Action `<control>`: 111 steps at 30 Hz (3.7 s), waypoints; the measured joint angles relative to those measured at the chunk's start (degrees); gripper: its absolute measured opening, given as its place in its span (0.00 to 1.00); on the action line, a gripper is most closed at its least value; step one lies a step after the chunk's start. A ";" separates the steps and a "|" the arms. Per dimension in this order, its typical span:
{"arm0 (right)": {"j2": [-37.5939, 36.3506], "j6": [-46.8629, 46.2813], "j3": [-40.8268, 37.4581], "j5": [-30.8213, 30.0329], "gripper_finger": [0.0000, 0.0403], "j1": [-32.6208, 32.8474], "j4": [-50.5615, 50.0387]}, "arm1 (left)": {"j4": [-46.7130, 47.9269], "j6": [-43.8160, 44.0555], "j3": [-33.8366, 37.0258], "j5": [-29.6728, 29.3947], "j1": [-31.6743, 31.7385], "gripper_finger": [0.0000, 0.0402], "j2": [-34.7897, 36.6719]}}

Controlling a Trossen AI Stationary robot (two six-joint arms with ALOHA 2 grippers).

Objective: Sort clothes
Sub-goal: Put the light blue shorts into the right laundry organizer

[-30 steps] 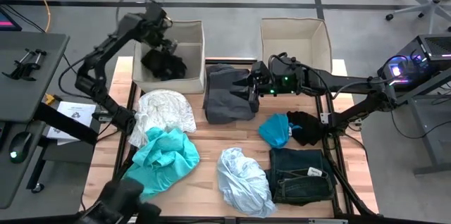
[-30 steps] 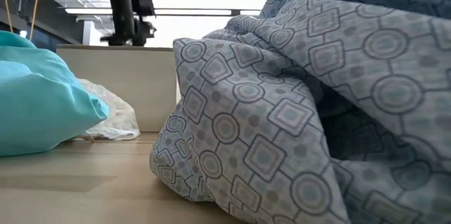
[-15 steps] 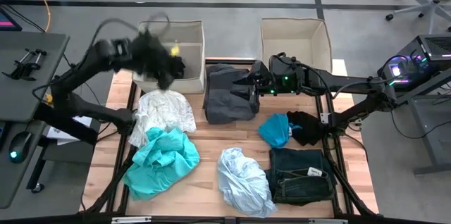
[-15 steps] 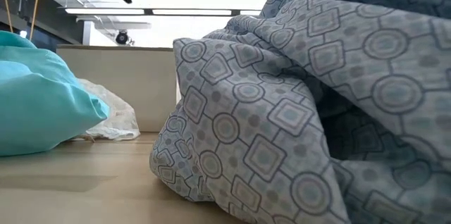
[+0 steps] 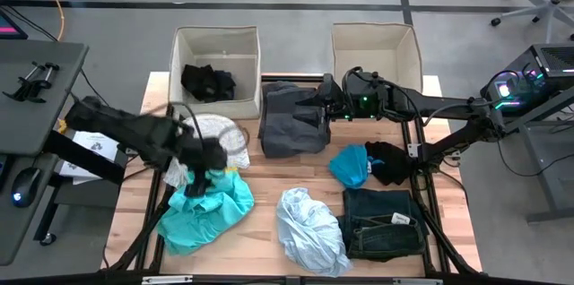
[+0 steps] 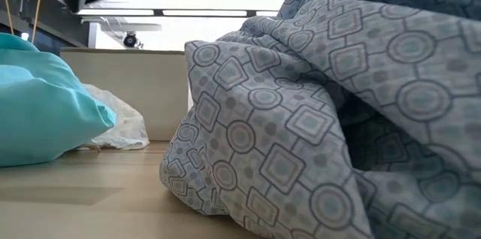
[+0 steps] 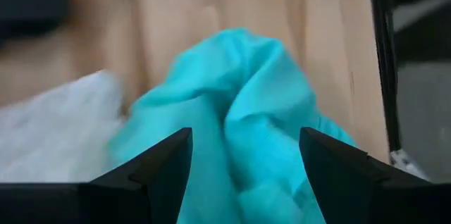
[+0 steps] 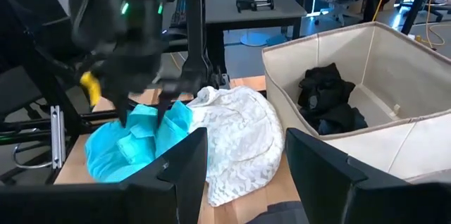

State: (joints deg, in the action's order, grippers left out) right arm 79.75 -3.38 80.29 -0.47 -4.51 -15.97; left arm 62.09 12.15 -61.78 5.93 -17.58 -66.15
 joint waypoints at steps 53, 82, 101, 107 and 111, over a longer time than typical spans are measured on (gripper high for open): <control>-8.28 -16.03 -5.33 4.15 0.54 -0.70 -17.01 | -21.99 -6.05 -17.58 -30.91 8.60 0.00 -7.06; 0.04 -6.64 3.79 -9.34 0.07 -0.96 0.85 | -44.42 -18.76 -18.84 -26.05 14.76 0.15 -6.86; -1.40 11.93 22.01 -28.36 0.03 -37.75 -49.32 | -43.43 -11.09 -18.82 -26.14 14.75 0.33 -7.15; 2.26 7.18 1.25 -23.08 0.04 -42.81 -36.64 | -43.44 -10.18 -18.82 -26.18 14.57 0.33 -7.15; 6.10 4.30 -9.27 -19.97 0.13 -42.86 -31.38 | -43.41 -8.69 -18.82 -26.03 14.16 0.33 -7.15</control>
State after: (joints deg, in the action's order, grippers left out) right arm 85.84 0.93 71.02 -20.44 -47.37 -47.35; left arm 18.67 3.46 -80.60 -20.10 -3.42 -73.30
